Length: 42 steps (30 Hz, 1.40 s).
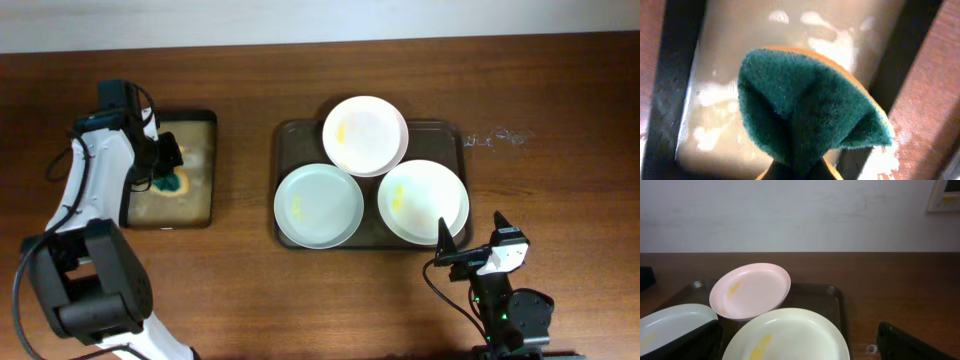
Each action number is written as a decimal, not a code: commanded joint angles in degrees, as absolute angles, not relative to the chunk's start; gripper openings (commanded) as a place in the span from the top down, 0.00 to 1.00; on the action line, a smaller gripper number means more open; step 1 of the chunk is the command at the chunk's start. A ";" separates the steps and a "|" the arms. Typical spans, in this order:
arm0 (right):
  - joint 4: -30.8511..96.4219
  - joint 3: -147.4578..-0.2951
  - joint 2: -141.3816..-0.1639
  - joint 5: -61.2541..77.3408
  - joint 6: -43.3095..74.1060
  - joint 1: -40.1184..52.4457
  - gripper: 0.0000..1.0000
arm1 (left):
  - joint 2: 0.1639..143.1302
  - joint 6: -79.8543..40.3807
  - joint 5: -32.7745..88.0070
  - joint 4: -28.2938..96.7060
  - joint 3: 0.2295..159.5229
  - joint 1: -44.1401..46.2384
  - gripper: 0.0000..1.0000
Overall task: Clean dirty plates on tray and stack at the side
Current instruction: 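Carry the sponge with the left gripper onto the front-left white plate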
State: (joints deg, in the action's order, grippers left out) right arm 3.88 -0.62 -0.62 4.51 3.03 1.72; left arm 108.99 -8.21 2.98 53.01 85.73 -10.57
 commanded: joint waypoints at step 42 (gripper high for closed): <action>-1.28 -0.32 -0.32 4.91 3.95 2.24 0.02 | 98.08 -23.03 5.98 65.95 99.48 19.05 0.34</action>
State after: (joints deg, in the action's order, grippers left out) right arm 3.05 -0.62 -0.64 4.51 3.01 1.72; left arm 106.08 -24.23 9.13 63.94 97.73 23.29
